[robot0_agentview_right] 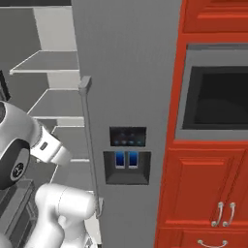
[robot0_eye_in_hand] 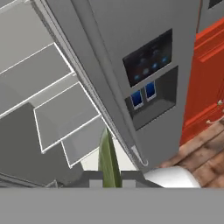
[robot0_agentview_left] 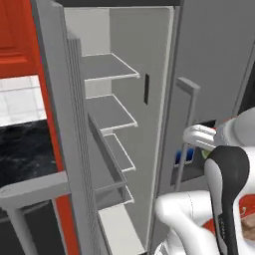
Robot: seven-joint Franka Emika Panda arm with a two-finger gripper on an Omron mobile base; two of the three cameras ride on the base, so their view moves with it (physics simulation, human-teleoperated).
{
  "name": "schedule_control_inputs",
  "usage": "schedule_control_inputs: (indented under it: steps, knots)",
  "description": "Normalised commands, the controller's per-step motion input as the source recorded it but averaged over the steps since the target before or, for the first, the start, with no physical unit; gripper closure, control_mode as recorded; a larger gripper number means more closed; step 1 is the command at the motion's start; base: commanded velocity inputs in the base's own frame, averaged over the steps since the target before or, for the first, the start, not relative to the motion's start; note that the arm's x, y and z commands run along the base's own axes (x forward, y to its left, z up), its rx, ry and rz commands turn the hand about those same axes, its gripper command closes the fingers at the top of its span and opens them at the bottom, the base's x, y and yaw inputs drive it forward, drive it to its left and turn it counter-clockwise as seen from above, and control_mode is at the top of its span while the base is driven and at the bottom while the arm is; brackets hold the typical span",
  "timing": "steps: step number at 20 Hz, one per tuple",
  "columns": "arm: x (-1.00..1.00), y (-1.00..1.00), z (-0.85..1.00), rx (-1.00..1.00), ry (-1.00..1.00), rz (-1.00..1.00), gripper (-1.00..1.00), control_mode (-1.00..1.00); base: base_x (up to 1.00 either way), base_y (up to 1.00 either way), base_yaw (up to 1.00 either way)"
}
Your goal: Grab the lemon and lemon wedge from the fridge, place them in the blender, close the lid, and turn on the blender to create a marinade.
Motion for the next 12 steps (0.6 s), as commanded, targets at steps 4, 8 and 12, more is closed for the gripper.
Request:
schedule_control_inputs:
  steps: [4,8,12]
  knots:
    - [0.0,0.0,0.0,0.0,0.0,0.0,1.0,1.0,-0.21,-0.36,-0.66]
    - [0.0,0.0,0.0,0.0,0.0,0.0,1.0,1.0,-0.2,-0.39,-0.72]
    - [0.0,0.0,0.0,0.0,0.0,0.0,1.0,1.0,-0.05,-0.44,-0.78]
